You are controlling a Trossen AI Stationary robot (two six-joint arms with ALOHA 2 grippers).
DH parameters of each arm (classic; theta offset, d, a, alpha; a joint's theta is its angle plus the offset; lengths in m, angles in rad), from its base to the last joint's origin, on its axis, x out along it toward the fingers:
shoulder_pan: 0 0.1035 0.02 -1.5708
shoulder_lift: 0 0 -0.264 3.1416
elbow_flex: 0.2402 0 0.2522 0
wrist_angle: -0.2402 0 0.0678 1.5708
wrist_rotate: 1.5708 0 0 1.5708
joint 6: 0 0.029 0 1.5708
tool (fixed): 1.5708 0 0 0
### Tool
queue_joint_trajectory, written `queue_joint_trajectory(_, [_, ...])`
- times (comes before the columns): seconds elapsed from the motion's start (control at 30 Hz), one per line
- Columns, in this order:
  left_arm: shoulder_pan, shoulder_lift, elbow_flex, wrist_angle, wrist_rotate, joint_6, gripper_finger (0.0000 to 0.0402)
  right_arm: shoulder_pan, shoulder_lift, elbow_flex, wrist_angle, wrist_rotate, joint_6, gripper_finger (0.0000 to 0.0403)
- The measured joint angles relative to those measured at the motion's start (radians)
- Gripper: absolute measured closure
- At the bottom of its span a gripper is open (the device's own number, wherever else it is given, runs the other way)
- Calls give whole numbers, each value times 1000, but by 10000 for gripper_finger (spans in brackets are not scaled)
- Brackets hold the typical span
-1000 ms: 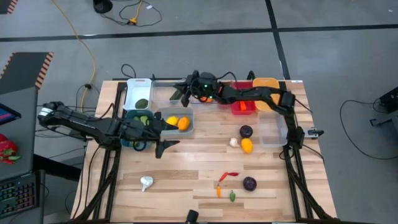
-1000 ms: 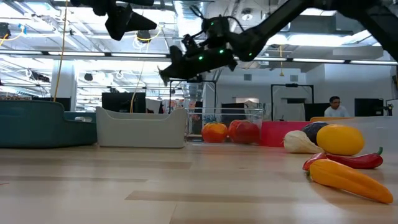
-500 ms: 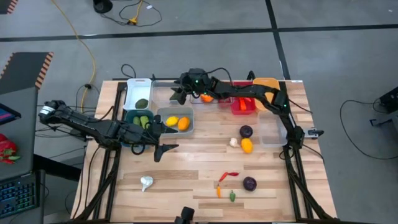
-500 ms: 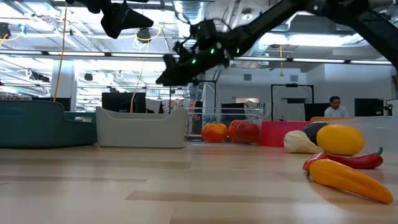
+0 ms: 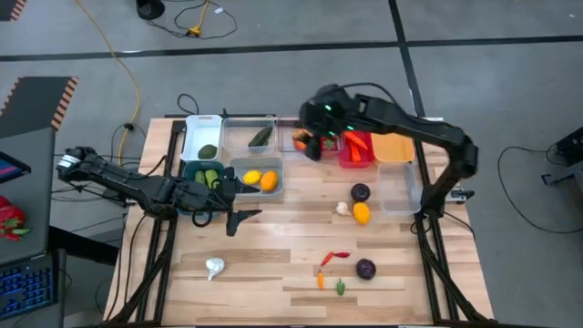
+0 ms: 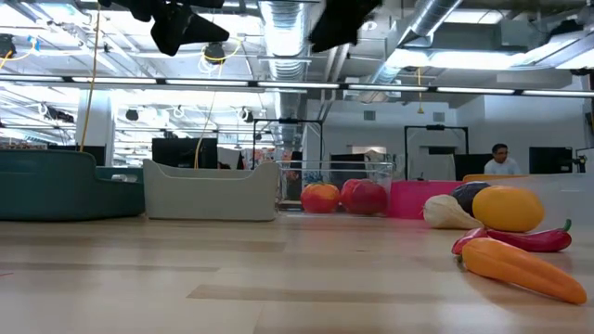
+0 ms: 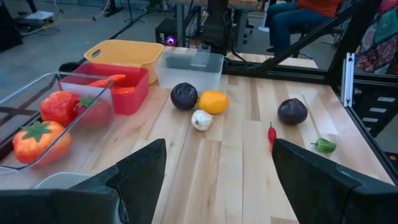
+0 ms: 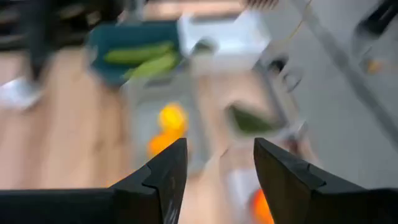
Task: Sort produce into baskets
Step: Put the red chili pepper into the top left transparent bin
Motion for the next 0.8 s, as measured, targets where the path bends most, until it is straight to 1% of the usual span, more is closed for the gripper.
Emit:
queue_joint_trajectory(0.17, [0,0,0,0,0,4,123,138,-93,-1,-282,0,135,195])
queue_joint_trajectory(0.3, [1,7,0,-3,0,24,123,285,-119,-2,-420,0,236,195])
queue_joint_trajectory(0.4, [1,13,0,4,0,26,123,399,-111,-3,-475,0,311,195])
queue_joint_trajectory(0.53, [1,22,0,5,0,27,123,543,-74,-11,-493,0,421,195])
queue_joint_trajectory(0.67, [1,32,0,-1,6,24,123,668,-10,-44,-504,7,488,195])
queue_joint_trajectory(0.8, [0,39,0,-3,11,19,123,764,75,-55,-513,47,531,195])
